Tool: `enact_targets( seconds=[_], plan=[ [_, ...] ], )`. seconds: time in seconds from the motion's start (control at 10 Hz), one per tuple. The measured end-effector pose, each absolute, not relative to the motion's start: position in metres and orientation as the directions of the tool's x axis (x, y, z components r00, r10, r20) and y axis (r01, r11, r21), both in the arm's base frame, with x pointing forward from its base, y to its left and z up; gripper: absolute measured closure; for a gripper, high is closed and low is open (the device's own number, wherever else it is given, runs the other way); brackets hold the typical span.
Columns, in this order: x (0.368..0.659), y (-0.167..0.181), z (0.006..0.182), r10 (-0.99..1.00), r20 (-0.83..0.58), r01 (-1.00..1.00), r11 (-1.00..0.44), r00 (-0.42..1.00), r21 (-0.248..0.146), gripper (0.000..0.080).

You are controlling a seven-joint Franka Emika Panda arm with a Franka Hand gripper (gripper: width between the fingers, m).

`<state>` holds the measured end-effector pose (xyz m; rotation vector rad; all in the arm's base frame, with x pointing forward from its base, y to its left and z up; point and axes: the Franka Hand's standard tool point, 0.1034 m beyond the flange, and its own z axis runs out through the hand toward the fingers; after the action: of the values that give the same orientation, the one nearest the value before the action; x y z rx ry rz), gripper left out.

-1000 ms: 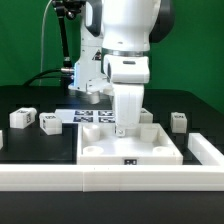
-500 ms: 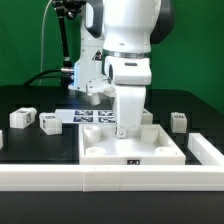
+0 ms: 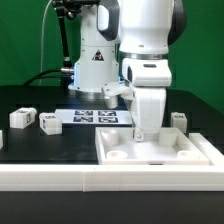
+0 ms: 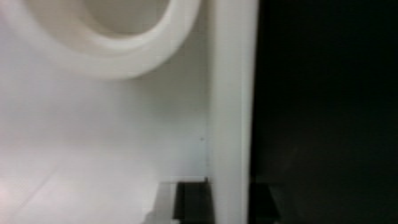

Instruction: Assemble one leg

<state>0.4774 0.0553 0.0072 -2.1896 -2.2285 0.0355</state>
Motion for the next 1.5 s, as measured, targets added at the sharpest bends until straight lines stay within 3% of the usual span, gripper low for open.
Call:
enact_targets(
  seconds=[0.7, 0.8, 0.9, 1.0, 1.1, 1.2, 1.5],
  plan=[
    [0.4906, 0.0677, 0.0063, 1.0, 0.004, 1.0, -0.012, 0.012, -0.025, 0.0739],
    [0.4904, 0.0674, 0.0062, 1.0, 0.004, 1.0, -0.012, 0.012, -0.025, 0.0657],
    [0.4903, 0.0672, 0.0061, 1.0, 0.004, 1.0, -0.012, 0.013, -0.025, 0.0454],
    [0.4903, 0.0671, 0.0061, 1.0, 0.004, 1.0, -0.013, 0.013, -0.025, 0.0319],
    [0.4903, 0.067, 0.0061, 1.0, 0.004, 1.0, -0.013, 0.013, -0.025, 0.0319],
    [0.4902, 0.0669, 0.0061, 1.0, 0.004, 1.0, -0.013, 0.013, -0.026, 0.0189],
    [0.4902, 0.0668, 0.006, 1.0, 0.003, 1.0, -0.013, 0.013, -0.026, 0.0152]
  ],
)
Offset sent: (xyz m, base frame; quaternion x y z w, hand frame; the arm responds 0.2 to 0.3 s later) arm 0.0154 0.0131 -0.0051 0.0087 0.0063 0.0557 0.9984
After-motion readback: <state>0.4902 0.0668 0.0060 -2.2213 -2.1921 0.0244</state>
